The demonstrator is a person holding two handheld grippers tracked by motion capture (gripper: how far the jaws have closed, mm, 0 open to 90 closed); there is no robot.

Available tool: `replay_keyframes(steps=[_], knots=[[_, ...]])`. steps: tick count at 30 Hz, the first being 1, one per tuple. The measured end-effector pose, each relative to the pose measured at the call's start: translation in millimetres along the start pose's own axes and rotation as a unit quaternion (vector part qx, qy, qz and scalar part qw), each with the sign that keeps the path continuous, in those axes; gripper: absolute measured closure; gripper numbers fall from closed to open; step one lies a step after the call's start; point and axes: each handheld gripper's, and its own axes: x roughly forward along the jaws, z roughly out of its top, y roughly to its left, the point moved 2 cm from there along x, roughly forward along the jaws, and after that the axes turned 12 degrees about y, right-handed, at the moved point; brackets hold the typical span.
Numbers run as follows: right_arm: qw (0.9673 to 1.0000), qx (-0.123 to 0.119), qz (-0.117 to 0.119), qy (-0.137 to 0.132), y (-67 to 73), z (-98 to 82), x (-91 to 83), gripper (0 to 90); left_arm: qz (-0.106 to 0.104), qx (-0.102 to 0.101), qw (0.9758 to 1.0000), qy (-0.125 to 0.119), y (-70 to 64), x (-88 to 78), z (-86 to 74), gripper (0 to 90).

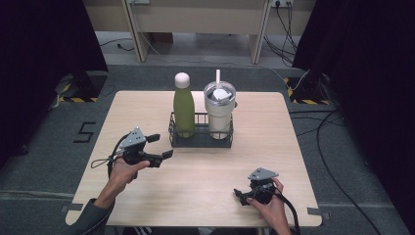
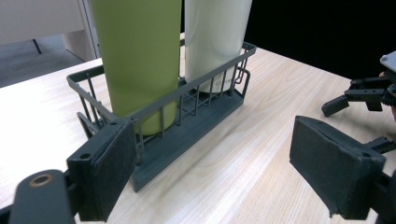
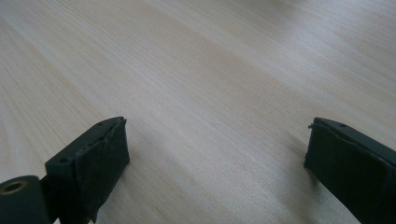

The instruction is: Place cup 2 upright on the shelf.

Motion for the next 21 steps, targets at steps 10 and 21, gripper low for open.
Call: replay_keyframes(steps=[10,21], knots=[[1.0000,0.001,0.000,0.000,0.1,0.0,0.0,6.3,-0.005,-0.003,1.0000,0.007,-1.8,-1.1,-14.2,14.9],[1.0000,0.001,0.000,0.000,0.1,0.1,0.0,6.3,-0.011,-0.003,0.9998,0.014,-5.3,-1.9,-26.9,14.9]])
